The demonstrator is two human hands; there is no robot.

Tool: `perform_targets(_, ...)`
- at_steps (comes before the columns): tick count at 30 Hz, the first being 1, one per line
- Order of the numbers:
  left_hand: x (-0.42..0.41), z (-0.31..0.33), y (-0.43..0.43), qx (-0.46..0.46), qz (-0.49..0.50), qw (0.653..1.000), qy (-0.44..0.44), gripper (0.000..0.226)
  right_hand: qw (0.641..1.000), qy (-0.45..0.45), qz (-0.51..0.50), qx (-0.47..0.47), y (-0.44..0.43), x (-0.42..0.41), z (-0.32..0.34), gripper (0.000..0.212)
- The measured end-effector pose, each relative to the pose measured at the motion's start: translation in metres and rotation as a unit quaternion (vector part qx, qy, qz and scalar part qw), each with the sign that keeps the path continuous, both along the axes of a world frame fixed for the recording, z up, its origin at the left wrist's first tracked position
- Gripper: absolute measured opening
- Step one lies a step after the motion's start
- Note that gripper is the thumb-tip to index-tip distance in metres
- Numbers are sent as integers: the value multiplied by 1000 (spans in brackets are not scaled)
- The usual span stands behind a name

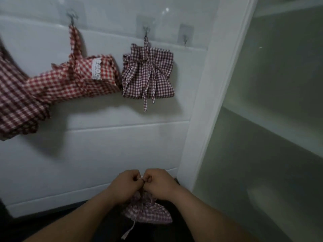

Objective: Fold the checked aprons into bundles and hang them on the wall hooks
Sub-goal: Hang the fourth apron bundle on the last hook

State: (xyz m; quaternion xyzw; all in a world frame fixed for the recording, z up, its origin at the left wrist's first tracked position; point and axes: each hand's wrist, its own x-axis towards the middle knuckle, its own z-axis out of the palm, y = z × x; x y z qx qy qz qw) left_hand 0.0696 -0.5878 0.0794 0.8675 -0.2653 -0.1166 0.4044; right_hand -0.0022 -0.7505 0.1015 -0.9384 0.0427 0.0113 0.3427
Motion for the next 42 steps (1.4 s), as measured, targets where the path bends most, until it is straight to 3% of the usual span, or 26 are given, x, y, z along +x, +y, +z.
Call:
perform_targets(8, 11, 51, -8, -14, -33, 999, -32, 21, 998, -65, 1, -19, -11, 5, 43, 13)
perform_targets(13, 9, 99, -24, -44, -46, 997, -47, 12, 994, -97, -18, 37, -32, 12, 71, 4)
perform_targets(18, 6, 141, -36, -69, -38, 996, -40, 11, 990, -122, -19, 75, -46, 13, 108, 14)
perform_targets(27, -7, 187, -60, -72, -14, 982, -173, 9, 975, -177, 3, 133, -77, 11, 156, 7)
perform_targets(33, -5, 212, -52, -54, 25, 976, -211, 11, 978, -176, 38, 105, -69, 26, 181, 8)
perform_targets(40, -3, 265, -72, -94, 9, 959, -268, 12, 977, -149, 107, 112, -99, 24, 267, 10)
perform_targets(42, -1, 290, -88, -115, -4, 963, -244, 12, 978, -154, 89, 112, -113, 24, 290, 10)
